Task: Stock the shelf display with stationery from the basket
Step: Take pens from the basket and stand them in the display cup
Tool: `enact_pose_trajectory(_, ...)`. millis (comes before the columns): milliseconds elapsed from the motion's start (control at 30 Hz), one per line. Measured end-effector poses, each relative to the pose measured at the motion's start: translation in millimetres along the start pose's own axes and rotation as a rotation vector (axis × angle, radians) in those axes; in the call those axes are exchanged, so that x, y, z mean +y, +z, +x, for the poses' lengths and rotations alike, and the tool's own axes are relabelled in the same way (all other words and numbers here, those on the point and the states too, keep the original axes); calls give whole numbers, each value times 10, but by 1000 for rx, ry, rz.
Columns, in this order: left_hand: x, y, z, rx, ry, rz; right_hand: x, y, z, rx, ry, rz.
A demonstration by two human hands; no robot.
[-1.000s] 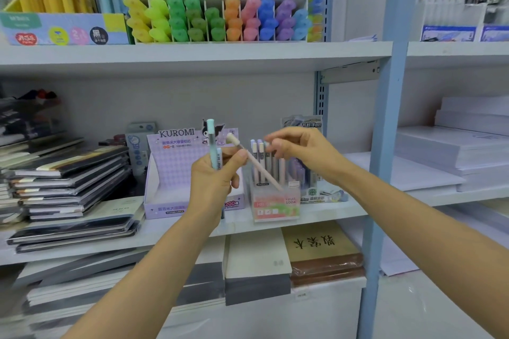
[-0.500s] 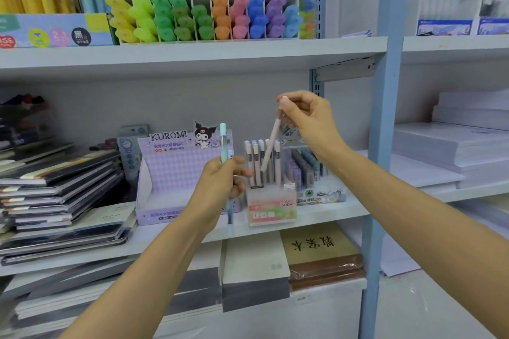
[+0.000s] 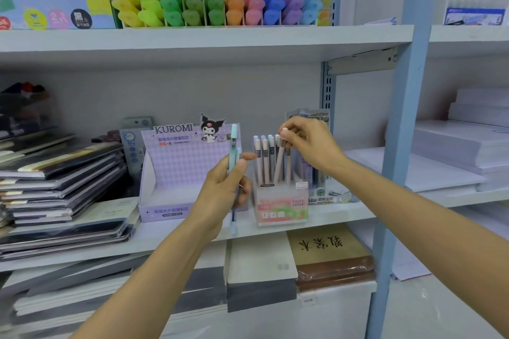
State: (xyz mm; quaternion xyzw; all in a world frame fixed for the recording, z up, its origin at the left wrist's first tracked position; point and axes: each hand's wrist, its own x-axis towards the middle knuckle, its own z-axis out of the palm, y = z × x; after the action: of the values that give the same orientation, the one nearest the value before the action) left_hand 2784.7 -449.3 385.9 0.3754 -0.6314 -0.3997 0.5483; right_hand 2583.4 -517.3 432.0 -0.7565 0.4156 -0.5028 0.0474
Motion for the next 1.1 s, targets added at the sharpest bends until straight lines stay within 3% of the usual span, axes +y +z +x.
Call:
enact_pose_trajectory(233,-93,-5,49,-19,-84,9,-4,117,17,30,-10,51)
enact_pose_trajectory(433,-31,-26,11,-51,-69,23,56,237,23,37,33,-164)
enact_pose_trajectory(600,57,13,-40,-89,-56,66,-222,119,-43,41,60,190)
enact_pose_trajectory(667,89,54,-67,-105,-43,92,-374,57,-92,-94,43,417)
enact_pose_trajectory(767,153,110,-105,-125,-34,124,-503,9,-159,-246,22,482)
enact_pose_trajectory(1100,327,163,-117,-1,6,109,-563,-156,-181,-72,-26,688)
